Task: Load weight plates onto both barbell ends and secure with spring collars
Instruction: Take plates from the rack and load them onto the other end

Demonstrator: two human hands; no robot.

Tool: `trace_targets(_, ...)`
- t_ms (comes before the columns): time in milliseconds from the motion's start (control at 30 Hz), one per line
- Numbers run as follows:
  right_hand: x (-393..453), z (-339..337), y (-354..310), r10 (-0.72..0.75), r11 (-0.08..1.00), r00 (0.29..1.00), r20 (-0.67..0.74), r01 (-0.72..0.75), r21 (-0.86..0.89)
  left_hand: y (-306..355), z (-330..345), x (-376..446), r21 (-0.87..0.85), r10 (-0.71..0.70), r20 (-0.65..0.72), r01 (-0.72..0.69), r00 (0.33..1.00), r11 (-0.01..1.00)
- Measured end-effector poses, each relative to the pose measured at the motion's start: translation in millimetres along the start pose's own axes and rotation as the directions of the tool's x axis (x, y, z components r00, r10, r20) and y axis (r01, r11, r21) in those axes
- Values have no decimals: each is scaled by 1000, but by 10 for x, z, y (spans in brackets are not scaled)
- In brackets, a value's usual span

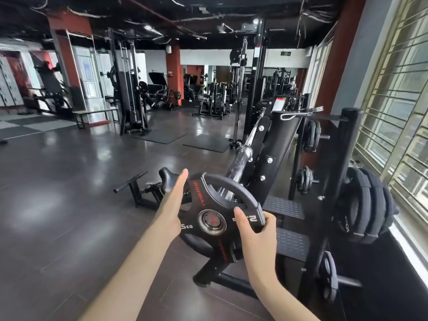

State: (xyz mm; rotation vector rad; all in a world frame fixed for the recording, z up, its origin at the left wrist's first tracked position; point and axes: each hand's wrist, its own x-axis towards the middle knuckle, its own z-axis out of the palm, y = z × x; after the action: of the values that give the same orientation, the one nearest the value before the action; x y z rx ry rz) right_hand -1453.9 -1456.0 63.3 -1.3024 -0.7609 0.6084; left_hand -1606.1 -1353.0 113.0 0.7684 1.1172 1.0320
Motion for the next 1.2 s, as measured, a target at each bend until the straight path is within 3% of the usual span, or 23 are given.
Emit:
trace_targets(100,182,15,12,29,999,999,43,-30,29,104,99,87,125,22,54,-29,998,992)
trace_targets(267,615,67,73,77,997,995,70,-77,6,278,332,467,323,15,29,-23,999,946)
trace_targets(700,2495,218,151,100,976,982,159,-66,-206,622,1315,1831,485,109,-26,-83,994,871)
trace_targets(1033,3648,354,358,125,970,983,135,-93,-225,816,1939,2757,448,103,12,-98,995,888)
trace_targets(1200,3915,400,437,58,957,979,193,1,-291,817,2053,3092,367,116,-98,-73,988,927)
